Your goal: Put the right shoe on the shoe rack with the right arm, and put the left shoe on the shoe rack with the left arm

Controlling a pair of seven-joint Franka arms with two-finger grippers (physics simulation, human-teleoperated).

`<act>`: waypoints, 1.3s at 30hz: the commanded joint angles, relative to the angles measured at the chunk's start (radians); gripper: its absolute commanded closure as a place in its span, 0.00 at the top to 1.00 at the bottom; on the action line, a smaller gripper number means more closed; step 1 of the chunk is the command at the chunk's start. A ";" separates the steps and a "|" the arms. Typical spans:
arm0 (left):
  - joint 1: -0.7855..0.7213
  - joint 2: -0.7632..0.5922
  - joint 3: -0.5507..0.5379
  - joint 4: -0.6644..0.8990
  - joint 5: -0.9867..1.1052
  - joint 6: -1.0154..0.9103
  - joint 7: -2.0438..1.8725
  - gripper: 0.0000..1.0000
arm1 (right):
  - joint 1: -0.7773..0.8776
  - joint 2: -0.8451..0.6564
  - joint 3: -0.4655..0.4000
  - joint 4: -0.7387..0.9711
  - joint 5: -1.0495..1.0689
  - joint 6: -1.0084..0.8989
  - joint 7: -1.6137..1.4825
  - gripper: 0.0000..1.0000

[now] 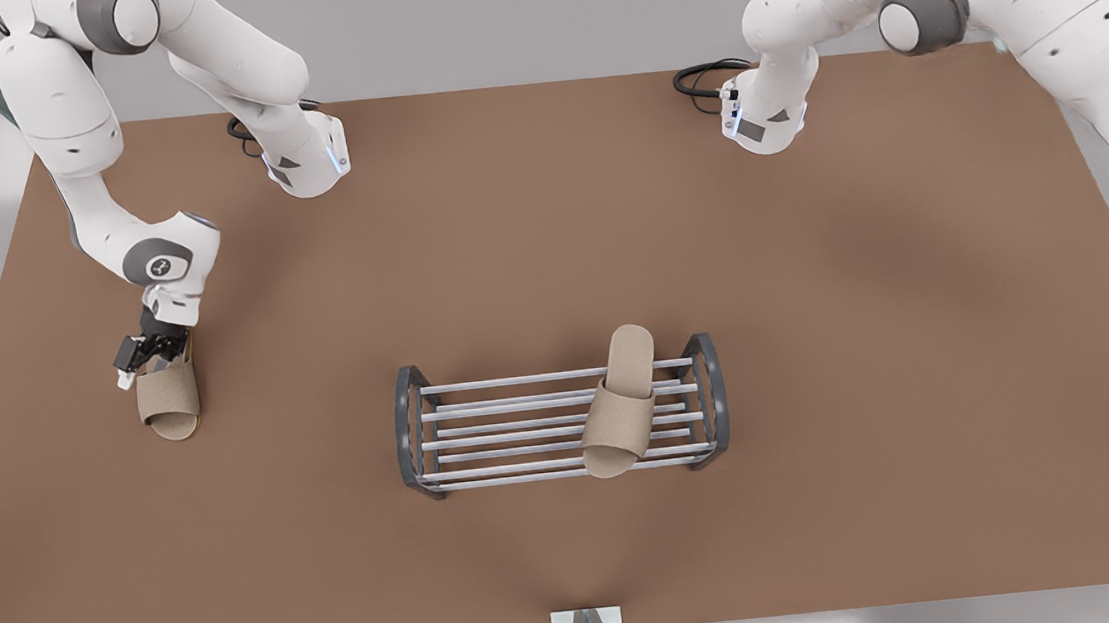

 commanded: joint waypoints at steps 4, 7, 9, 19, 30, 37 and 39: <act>-0.026 -0.008 -0.321 0.108 0.555 -1.146 -2.965 1.00 | 0.000 0.023 0.000 0.030 -0.967 -0.005 0.101 1.00; -0.096 -0.139 -0.147 -0.046 0.525 -1.135 -2.748 1.00 | 0.000 0.029 0.000 0.041 -0.967 -0.005 0.101 0.98; -0.214 -0.143 -0.147 -0.092 0.593 -1.147 -2.515 1.00 | 0.000 0.030 0.000 0.043 -0.967 -0.005 0.101 0.83; -0.366 -0.159 -0.146 -0.294 0.616 -1.051 -2.824 1.00 | 0.000 -0.025 0.018 0.043 -0.967 -0.006 0.110 0.21; -0.365 -0.168 -0.147 -0.293 0.544 -0.980 -2.890 1.00 | 0.326 -0.260 0.052 0.219 -0.657 0.349 0.432 0.21; -0.365 -0.171 -0.146 -0.293 0.545 -0.982 -2.890 1.00 | 0.530 -0.289 0.052 0.446 -0.243 0.698 0.423 0.21; -0.365 -0.171 -0.146 -0.293 0.547 -0.982 -2.890 1.00 | 0.573 -0.278 0.052 0.495 -0.117 0.735 0.423 0.21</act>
